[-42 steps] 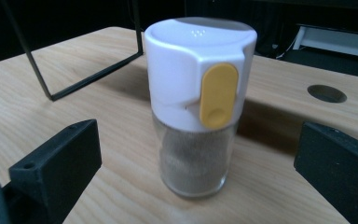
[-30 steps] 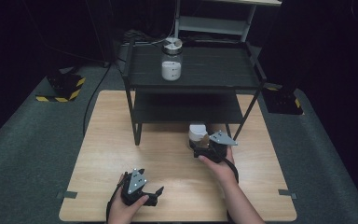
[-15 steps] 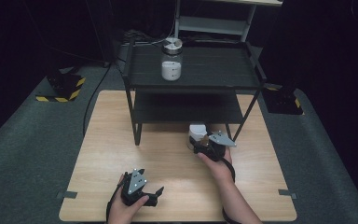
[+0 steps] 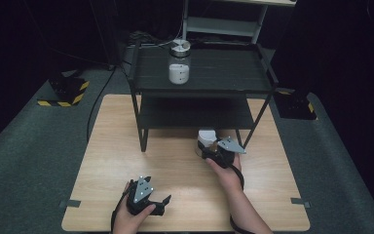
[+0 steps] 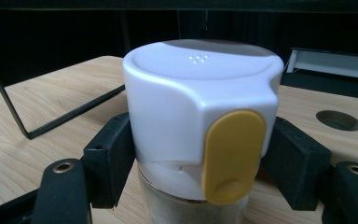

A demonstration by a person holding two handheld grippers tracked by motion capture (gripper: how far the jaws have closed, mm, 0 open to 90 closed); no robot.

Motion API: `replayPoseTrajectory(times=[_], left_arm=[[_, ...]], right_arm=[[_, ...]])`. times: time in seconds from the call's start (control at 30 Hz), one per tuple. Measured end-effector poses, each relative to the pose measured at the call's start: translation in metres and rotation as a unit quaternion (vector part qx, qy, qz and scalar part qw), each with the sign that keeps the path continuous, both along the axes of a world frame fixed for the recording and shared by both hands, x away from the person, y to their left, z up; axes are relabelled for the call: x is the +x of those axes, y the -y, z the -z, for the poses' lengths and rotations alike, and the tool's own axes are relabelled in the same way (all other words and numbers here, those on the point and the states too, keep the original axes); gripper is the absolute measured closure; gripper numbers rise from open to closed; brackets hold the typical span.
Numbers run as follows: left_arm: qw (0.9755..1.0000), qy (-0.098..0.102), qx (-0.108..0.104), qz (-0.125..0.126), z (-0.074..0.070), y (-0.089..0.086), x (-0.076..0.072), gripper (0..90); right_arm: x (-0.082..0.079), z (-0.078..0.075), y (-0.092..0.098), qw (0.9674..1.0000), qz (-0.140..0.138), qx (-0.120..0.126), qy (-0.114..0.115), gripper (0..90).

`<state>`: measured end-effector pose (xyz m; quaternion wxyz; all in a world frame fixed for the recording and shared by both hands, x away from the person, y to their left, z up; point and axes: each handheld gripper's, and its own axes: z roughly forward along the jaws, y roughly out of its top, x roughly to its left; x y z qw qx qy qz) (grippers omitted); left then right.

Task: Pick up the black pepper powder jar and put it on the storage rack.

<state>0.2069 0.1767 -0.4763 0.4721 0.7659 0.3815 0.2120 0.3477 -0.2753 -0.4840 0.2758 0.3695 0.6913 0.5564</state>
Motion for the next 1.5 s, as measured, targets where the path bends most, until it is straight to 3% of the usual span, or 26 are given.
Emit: replayPoseTrajectory(times=[0.43, 1.07, 1.5], left_arm=[[1.0000, 0.000, 0.002, -0.001, 0.000, 0.001, 0.000, 0.7], [1.0000, 0.000, 0.006, -0.003, -0.001, 0.002, 0.000, 0.7], [0.9999, 0.002, 0.010, -0.002, -0.001, 0.004, -0.001, 0.7]], right_arm=[[-0.013, -0.006, 0.005, 0.9994, -0.019, -0.025, 0.017, 30.2], [-0.047, -0.018, 0.028, 0.9987, -0.032, -0.008, 0.040, 30.2], [-0.072, -0.035, 0.051, 0.9980, -0.023, 0.009, 0.058, 30.2]])
